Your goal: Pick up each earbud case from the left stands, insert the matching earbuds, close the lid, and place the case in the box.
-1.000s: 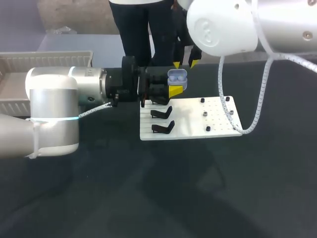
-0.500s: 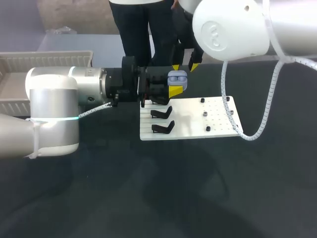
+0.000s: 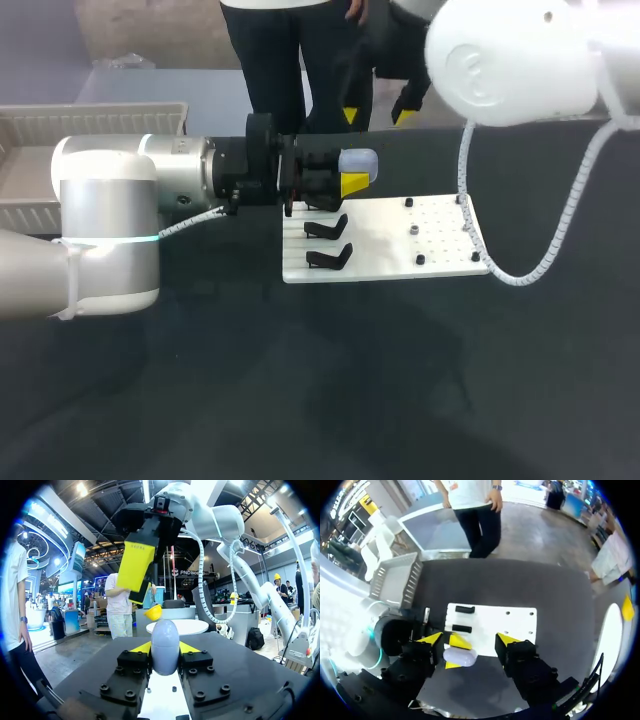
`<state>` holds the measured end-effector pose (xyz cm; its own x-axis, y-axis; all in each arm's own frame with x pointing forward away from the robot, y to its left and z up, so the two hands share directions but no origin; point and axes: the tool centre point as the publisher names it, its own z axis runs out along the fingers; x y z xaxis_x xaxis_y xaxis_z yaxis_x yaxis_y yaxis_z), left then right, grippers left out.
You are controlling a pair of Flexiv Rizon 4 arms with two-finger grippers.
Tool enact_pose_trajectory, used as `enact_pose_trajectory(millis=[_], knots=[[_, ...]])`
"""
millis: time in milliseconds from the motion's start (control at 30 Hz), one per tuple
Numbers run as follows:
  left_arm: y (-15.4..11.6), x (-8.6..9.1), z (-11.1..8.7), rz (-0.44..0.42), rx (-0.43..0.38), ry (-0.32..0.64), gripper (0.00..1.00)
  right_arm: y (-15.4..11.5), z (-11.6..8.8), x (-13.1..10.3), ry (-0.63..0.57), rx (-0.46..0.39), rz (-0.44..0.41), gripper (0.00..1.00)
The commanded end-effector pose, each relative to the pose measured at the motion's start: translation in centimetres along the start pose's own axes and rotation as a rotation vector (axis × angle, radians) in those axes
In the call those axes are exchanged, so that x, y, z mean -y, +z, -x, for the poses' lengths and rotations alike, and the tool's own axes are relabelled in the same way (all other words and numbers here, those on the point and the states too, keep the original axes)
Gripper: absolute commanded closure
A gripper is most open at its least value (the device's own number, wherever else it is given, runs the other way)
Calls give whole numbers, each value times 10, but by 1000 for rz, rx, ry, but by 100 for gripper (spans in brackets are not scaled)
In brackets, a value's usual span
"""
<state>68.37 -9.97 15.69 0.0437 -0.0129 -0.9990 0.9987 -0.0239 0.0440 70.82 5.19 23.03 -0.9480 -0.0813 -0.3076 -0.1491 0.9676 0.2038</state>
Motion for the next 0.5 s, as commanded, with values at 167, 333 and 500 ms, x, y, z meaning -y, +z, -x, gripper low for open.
enact_pose_trajectory(millis=[167, 333, 500], knots=[[-50, -28, 30, 103, -2, 98, 100, -44, -44, 25, 15, 169, 30, 0], [-90, -48, 49, 197, -31, 163, 100, -49, -53, 28, 49, 181, 29, 0], [-137, -63, 60, 312, -68, 216, 100, -42, -60, 34, 93, 162, 32, 0]])
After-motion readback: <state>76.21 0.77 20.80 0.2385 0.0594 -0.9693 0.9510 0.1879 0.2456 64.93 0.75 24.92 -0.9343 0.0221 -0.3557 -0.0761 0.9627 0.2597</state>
